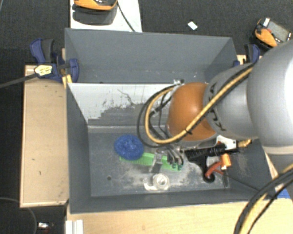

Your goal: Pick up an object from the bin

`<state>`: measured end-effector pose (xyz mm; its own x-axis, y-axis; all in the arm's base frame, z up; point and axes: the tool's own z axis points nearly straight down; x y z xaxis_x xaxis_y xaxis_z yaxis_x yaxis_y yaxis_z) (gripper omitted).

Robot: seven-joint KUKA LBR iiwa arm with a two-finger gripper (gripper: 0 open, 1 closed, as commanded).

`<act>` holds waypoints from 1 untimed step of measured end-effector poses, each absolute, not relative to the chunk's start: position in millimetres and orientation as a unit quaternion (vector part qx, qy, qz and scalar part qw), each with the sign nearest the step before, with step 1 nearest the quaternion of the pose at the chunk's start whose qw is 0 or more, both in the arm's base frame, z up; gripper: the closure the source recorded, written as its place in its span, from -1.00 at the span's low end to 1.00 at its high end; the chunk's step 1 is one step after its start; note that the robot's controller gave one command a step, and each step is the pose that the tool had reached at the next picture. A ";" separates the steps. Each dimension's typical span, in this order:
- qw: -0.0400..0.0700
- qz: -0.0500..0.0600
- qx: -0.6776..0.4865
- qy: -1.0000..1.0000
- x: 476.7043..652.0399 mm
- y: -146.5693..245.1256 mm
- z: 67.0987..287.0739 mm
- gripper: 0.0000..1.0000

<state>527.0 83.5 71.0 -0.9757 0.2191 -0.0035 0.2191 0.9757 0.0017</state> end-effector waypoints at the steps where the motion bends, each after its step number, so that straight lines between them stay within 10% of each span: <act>1: 0.002 0.001 0.110 0.994 527.0 83.6 71.0 1.00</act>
Offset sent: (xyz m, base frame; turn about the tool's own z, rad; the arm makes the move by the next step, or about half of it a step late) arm 0.0000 0.0000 0.0217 0.0001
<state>527.0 83.6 71.0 -0.9756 0.2193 -0.0036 0.2193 0.9757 0.0016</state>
